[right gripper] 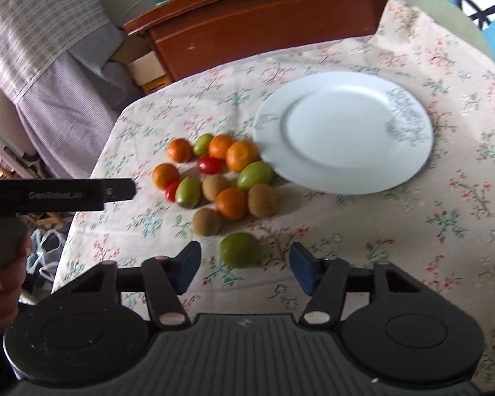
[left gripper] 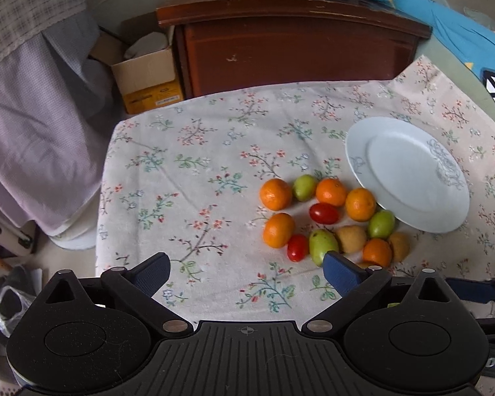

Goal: Organize fruits
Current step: 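Grasp the large green lime with the right tool while the left tool grasps a mandarin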

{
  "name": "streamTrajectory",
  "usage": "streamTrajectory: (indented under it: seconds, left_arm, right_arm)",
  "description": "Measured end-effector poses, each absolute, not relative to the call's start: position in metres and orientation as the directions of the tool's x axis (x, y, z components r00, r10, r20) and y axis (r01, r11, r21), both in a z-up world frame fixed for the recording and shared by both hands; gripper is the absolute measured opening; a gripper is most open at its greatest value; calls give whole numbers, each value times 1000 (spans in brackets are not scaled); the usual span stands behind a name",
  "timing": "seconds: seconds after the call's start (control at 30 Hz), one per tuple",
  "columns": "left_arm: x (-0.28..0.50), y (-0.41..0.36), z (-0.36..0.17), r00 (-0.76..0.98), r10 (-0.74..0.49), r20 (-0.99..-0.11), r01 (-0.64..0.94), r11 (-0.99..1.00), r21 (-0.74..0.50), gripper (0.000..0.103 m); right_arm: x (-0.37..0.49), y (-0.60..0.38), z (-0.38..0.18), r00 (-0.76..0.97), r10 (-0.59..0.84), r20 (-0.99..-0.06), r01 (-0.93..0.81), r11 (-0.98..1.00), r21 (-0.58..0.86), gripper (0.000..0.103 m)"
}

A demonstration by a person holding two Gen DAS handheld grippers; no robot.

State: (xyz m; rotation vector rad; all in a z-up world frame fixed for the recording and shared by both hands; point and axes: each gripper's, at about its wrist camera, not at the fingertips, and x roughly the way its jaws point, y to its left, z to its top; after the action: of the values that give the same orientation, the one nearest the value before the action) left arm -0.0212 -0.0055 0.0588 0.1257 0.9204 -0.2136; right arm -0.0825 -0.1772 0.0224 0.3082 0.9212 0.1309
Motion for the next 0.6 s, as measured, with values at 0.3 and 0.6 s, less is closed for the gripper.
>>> streamTrajectory:
  seconds: [0.3, 0.6]
  left_arm:
    - [-21, -5, 53, 596, -137, -791, 263, 964, 30, 89]
    - [-5, 3, 40, 617, -194, -763, 228, 972, -63, 71]
  right_arm:
    - [-75, -171, 6, 590, 260, -765, 2, 946, 324, 37]
    - [-73, -172, 2, 608, 249, -754, 21, 944, 328, 32]
